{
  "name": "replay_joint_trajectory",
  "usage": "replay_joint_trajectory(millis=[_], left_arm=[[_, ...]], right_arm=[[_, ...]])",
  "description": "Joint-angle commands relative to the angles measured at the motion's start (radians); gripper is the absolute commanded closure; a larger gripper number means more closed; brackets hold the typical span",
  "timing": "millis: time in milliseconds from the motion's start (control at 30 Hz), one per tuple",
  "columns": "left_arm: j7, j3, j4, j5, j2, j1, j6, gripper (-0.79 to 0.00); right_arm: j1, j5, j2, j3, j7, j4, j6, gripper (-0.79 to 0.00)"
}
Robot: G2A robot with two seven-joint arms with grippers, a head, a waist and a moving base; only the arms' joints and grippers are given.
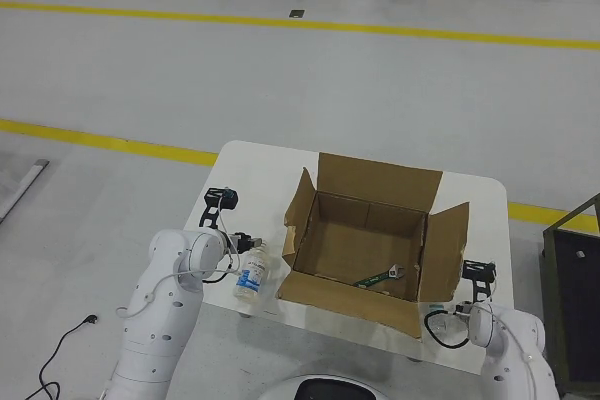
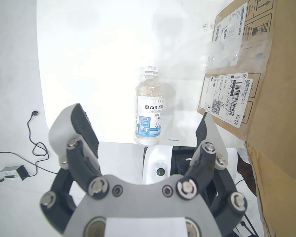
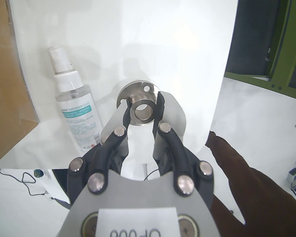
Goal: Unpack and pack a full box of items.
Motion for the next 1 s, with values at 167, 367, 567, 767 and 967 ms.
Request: replay_joint_trajectory(millis=[167, 367, 567, 767, 967], left_arm=[[0.000, 0.000, 0.000, 0.000, 0.000, 0.000, 0.000, -0.785], [0.000, 0.000, 0.000, 0.000, 0.000, 0.000, 0.000, -0.785], [0.000, 0.000, 0.000, 0.000, 0.000, 0.000, 0.000, -0.785], [0.000, 0.000, 0.000, 0.000, 0.000, 0.000, 0.000, -0.785], [0.000, 0.000, 0.000, 0.000, 0.000, 0.000, 0.000, -0.785]], right_arm=[[0.022, -0.010, 0.002, -0.017, -0.003, 0.048, -0.001, -0.308], [0.031, -0.012, 0.004, -0.019, 0.006, 0.049, -0.004, -0.376], [0.004, 0.000, 0.009, 0.032, 0.023, -0.102, 0.011, -0.366], [-0.052, 0.034, 0.013, 0.163, -0.001, -0.468, 0.082, -0.071], [-0.022, 0.082, 0.014, 0.142, -0.087, -0.663, 0.063, 0.000]])
